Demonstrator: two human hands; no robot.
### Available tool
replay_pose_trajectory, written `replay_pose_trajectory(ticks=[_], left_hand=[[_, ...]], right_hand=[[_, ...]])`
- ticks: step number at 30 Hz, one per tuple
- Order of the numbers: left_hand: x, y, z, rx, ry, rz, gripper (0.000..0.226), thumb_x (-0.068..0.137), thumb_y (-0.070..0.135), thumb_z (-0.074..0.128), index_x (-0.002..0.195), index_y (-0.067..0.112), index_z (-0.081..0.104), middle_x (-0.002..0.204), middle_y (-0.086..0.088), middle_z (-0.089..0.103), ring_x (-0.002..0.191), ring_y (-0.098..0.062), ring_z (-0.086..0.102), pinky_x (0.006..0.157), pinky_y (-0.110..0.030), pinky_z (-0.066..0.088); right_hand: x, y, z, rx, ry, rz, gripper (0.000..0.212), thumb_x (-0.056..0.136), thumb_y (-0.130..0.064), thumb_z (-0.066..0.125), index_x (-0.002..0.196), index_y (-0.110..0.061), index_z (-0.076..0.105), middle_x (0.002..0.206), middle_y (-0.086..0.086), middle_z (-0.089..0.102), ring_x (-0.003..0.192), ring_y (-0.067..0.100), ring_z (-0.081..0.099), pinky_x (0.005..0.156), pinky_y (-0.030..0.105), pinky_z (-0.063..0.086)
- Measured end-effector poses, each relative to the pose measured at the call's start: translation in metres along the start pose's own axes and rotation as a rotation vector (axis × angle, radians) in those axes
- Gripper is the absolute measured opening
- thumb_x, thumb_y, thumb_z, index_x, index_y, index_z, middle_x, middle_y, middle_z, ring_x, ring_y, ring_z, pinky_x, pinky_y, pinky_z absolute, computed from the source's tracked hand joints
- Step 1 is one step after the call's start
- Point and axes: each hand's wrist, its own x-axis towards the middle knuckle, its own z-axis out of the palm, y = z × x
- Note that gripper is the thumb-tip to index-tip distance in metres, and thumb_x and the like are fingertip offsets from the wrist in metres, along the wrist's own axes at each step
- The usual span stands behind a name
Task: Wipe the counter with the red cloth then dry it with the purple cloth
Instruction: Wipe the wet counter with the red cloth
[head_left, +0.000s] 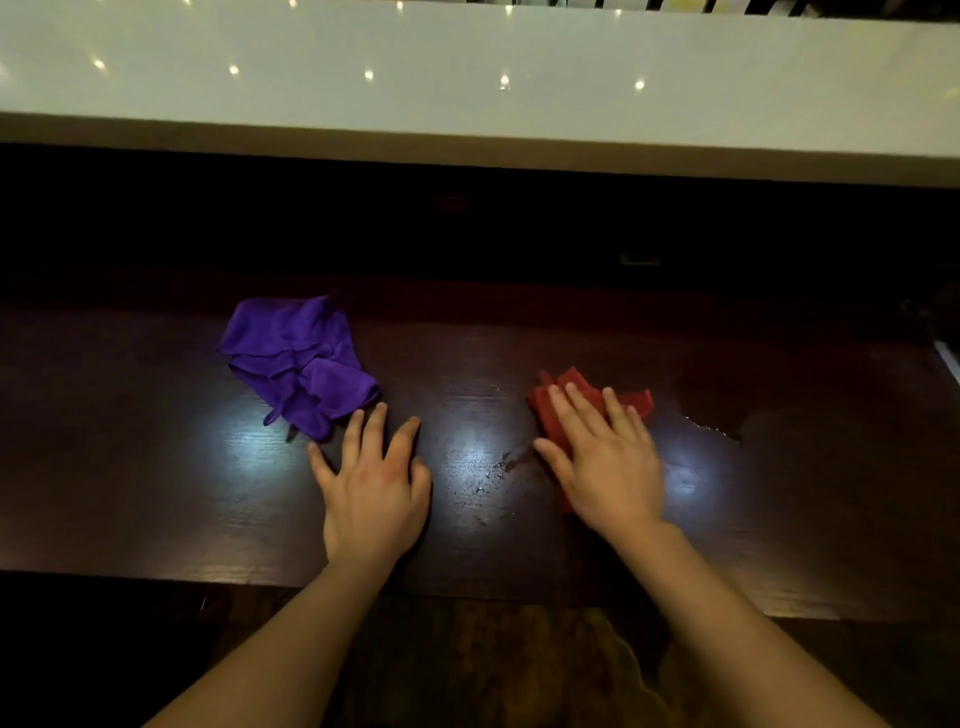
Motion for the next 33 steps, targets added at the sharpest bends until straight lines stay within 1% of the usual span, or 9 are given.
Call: replay_pose_trajectory(ticks=[4,6,9,12,18,21,25,29,33], left_hand=[[-0.001,0.001,-0.001,0.013,-0.013,-0.001,0.058,0.085,0.040,0.030,0.139,0.030,0.049,0.155,-0.007,0.038,0.147,-0.025,0.023,0.112,-0.068,0.010],[-0.001,-0.001,0.000,0.006,-0.013,-0.002,0.058,0.084,0.039,0.030,0.138,0.031,0.049,0.154,-0.007,0.038,0.147,-0.024,0.024,0.112,-0.068,0.010],[-0.001,-0.004,0.001,-0.007,-0.002,0.004,0.055,0.086,0.038,0.030,0.137,0.031,0.050,0.153,-0.007,0.040,0.146,-0.024,0.025,0.111,-0.068,0.011],[-0.001,-0.001,-0.001,-0.013,-0.010,0.002,0.053,0.087,0.038,0.033,0.136,0.030,0.050,0.153,-0.008,0.041,0.146,-0.025,0.026,0.110,-0.069,0.012],[-0.002,-0.003,-0.002,0.004,-0.050,-0.001,0.050,0.092,0.029,0.046,0.142,0.030,0.044,0.157,-0.006,0.033,0.149,-0.024,0.018,0.113,-0.067,0.008],[-0.005,-0.002,-0.001,0.014,-0.040,0.005,0.049,0.095,0.031,0.041,0.144,0.030,0.042,0.158,-0.006,0.033,0.149,-0.023,0.018,0.114,-0.066,0.007],[0.001,-0.001,0.000,0.010,-0.030,-0.006,0.053,0.089,0.036,0.033,0.140,0.030,0.048,0.155,-0.006,0.038,0.147,-0.024,0.023,0.112,-0.066,0.010],[0.000,-0.001,0.001,0.009,-0.023,-0.005,0.052,0.088,0.036,0.034,0.138,0.029,0.050,0.153,-0.008,0.040,0.146,-0.025,0.025,0.111,-0.067,0.011],[0.000,0.000,-0.002,0.023,-0.038,-0.004,0.053,0.089,0.038,0.032,0.138,0.030,0.049,0.154,-0.007,0.039,0.146,-0.025,0.024,0.112,-0.067,0.010]], right_hand=[[-0.045,-0.085,0.030,0.060,0.029,-0.343,0.059,0.092,-0.063,0.031,0.147,-0.041,0.029,0.156,-0.006,0.034,0.142,0.033,0.032,0.115,0.052,0.026],[-0.043,-0.077,0.032,0.059,0.005,-0.466,0.057,0.095,-0.060,0.031,0.148,-0.039,0.027,0.156,-0.007,0.035,0.142,0.028,0.033,0.115,0.050,0.028],[-0.003,-0.038,0.019,0.023,0.072,-0.239,0.055,0.099,-0.050,0.034,0.148,-0.028,0.033,0.153,-0.005,0.040,0.143,0.027,0.034,0.118,0.048,0.023],[0.027,-0.031,0.009,0.091,0.042,0.051,0.055,0.101,-0.046,0.028,0.153,-0.027,0.020,0.159,-0.006,0.026,0.148,0.028,0.020,0.121,0.044,0.015],[-0.055,-0.061,0.031,0.117,-0.005,-0.415,0.056,0.096,-0.047,0.038,0.149,-0.033,0.028,0.153,-0.007,0.040,0.141,0.025,0.037,0.114,0.045,0.032],[-0.007,-0.012,0.025,0.046,0.085,-0.154,0.053,0.097,-0.045,0.037,0.147,-0.026,0.036,0.149,-0.002,0.046,0.139,0.029,0.040,0.114,0.046,0.032],[0.104,0.008,0.002,0.083,0.021,0.154,0.055,0.101,-0.045,0.028,0.153,-0.030,0.016,0.159,-0.004,0.027,0.147,0.034,0.021,0.119,0.047,0.019],[0.107,-0.038,0.009,0.110,0.023,0.008,0.055,0.101,-0.044,0.031,0.152,-0.031,0.018,0.160,-0.005,0.027,0.147,0.033,0.020,0.120,0.047,0.017],[-0.009,-0.053,0.025,0.132,0.040,-0.283,0.056,0.097,-0.049,0.037,0.150,-0.032,0.027,0.154,-0.008,0.039,0.143,0.027,0.032,0.117,0.043,0.027]])
